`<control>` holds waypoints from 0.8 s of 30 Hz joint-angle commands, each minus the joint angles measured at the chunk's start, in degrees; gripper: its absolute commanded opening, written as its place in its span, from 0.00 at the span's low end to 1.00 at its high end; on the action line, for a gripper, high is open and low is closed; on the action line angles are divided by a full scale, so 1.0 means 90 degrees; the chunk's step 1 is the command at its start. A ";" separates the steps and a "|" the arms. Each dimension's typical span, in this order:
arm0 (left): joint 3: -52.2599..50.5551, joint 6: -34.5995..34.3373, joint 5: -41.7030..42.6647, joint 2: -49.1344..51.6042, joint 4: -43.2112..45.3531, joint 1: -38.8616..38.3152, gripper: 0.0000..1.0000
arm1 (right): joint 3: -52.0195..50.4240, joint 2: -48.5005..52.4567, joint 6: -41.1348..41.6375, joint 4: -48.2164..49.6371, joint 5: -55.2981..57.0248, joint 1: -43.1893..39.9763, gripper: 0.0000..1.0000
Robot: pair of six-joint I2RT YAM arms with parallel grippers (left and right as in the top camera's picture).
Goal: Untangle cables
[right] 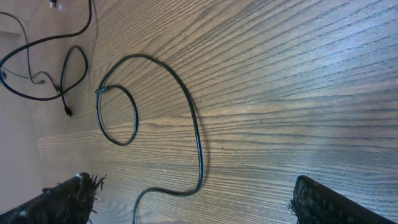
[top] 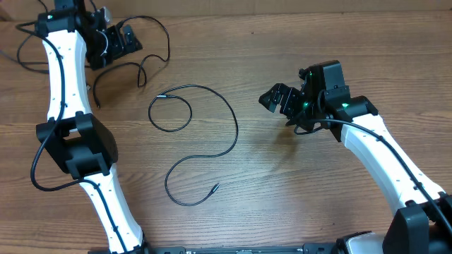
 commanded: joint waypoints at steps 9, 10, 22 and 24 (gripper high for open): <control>0.1127 0.0369 0.1409 -0.0265 -0.0279 -0.0551 1.00 | 0.0029 0.0019 -0.0005 0.0024 0.0046 0.0029 1.00; 0.1173 0.0364 0.1110 -0.0316 -0.0384 -0.0673 1.00 | 0.0029 0.0019 -0.0005 0.0024 0.0044 0.0029 1.00; 0.1156 -0.0908 -0.1904 -0.0471 -0.1843 -0.2480 0.99 | 0.0029 0.0019 -0.0005 0.0024 0.0046 0.0029 1.00; 0.1154 -0.1190 -0.1931 -0.0464 -0.1894 -0.2688 1.00 | 0.0029 0.0019 -0.0005 0.0024 0.0046 0.0029 1.00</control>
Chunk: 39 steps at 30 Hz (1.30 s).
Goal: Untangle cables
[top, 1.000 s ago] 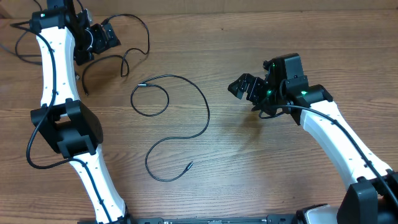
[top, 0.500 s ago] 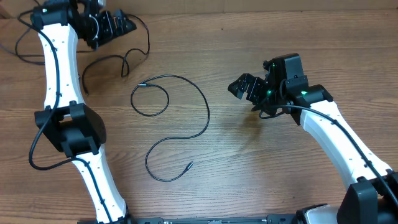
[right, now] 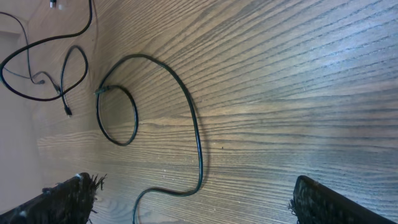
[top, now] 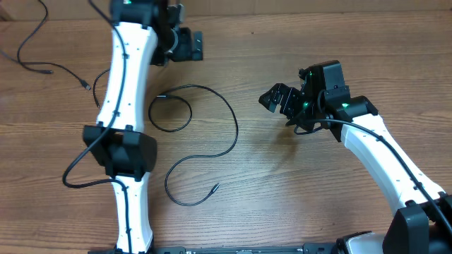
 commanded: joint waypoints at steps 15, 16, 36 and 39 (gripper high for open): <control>-0.1455 -0.1948 -0.1637 -0.0124 -0.0097 -0.0780 0.99 | 0.0029 0.0019 0.0000 0.0024 0.0046 0.0029 1.00; -0.1644 -0.1889 -0.1707 -0.0124 -0.0044 -0.0780 0.96 | 0.0029 0.0019 0.0000 0.0024 0.0046 0.0029 1.00; -0.4891 -0.0631 -0.1054 -0.0124 0.2465 -0.0746 0.68 | 0.0029 0.0019 0.0000 0.0024 0.0049 0.0029 1.00; -0.5187 -0.0449 -0.1083 -0.0124 0.2688 -0.0746 0.63 | 0.0029 0.0019 0.0000 0.0024 0.0049 0.0029 1.00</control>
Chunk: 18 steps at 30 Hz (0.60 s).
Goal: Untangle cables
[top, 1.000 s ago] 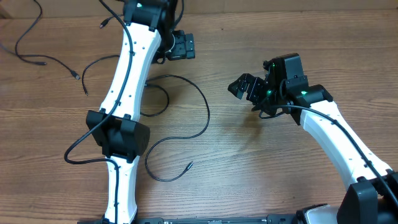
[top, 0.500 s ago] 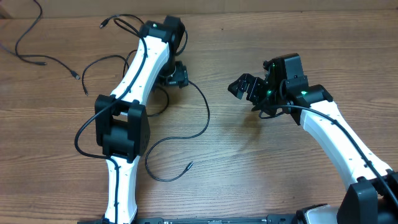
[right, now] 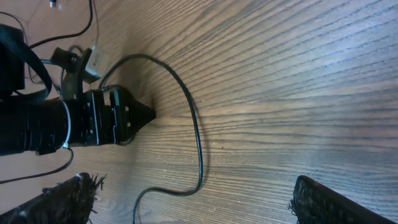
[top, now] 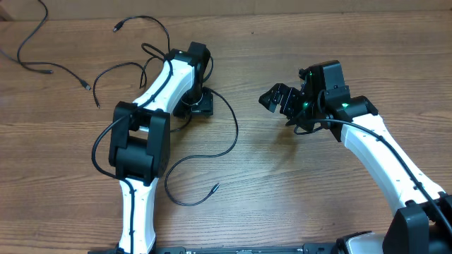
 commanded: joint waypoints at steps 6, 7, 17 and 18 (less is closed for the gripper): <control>-0.0724 0.0622 0.1307 -0.0019 0.0340 -0.0053 0.62 | 0.0029 0.0019 -0.0005 0.0024 0.0049 0.0029 1.00; -0.0731 0.0697 0.1649 -0.0019 0.0357 -0.0063 0.62 | 0.0029 0.0019 -0.0005 0.0024 0.0046 0.0029 1.00; -0.0731 0.0993 0.3070 -0.0019 0.0469 -0.0481 0.72 | 0.0029 0.0019 -0.0005 0.0024 0.0049 0.0029 1.00; -0.0731 0.0906 0.3082 -0.0022 0.0503 -0.0529 0.74 | 0.0029 0.0019 -0.0005 0.0024 0.0049 0.0029 1.00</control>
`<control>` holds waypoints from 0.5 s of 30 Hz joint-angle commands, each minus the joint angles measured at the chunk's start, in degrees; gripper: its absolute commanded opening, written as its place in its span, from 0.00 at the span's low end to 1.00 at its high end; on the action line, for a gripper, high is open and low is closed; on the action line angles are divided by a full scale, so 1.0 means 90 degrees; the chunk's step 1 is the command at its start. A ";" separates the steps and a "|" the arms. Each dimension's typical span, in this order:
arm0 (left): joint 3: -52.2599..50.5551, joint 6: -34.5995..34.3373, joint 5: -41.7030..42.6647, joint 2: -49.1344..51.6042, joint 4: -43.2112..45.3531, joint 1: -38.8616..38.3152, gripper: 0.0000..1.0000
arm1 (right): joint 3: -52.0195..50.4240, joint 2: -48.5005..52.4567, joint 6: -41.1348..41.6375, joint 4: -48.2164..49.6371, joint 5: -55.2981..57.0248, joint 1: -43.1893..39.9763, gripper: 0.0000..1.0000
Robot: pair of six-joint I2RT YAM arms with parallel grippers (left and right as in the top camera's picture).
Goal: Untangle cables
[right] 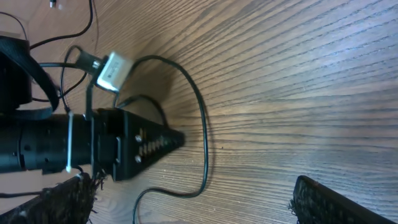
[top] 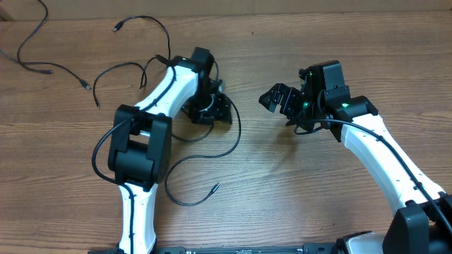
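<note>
A thin black cable (top: 238, 134) curves across the middle of the table and ends in a plug (top: 215, 186) toward the front. My left gripper (top: 216, 111) is low on the table at the cable's upper part, where the small loop lay. In the right wrist view the left gripper (right: 178, 138) tapers to a point, jaws together, with a strand of the cable (right: 203, 127) running into it. My right gripper (top: 277, 99) hovers to the right of the cable, open and holding nothing; its fingers (right: 323, 199) frame bare wood.
More loose black cables lie at the back left: one with a plug (top: 134, 23), another thin one (top: 32, 60) near the left edge, and a short arc (top: 95, 85). The wooden table (top: 296, 183) is bare wood at the front right.
My left gripper has shifted to the right, and the cable's big curve has shifted right with it. The small loop no longer shows. My right arm has not moved.
My left gripper was first at the back-left cables, with the looped cable lying alone mid-table. It then stood further right above the loop, then down on the loop. Now it is further right, shut on the cable. My right gripper stayed open throughout.
</note>
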 commanded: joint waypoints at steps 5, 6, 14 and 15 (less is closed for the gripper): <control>-0.0185 -0.0359 0.0410 0.0267 0.0447 -0.0704 0.85 | 0.0029 0.0019 -0.0002 0.0027 0.0049 0.0029 1.00; -0.0185 -0.0359 0.0386 0.0267 0.0503 -0.0770 0.87 | 0.0029 0.0019 -0.0002 0.0027 0.0049 0.0029 1.00; -0.0185 -0.1933 -0.0724 0.0267 0.0627 -0.1054 0.91 | 0.0029 0.0019 -0.0002 0.0029 0.0049 0.0029 1.00; -0.0185 -0.2251 -0.0772 0.0267 0.0678 -0.1052 0.93 | 0.0029 0.0019 -0.0002 0.0027 0.0049 0.0029 1.00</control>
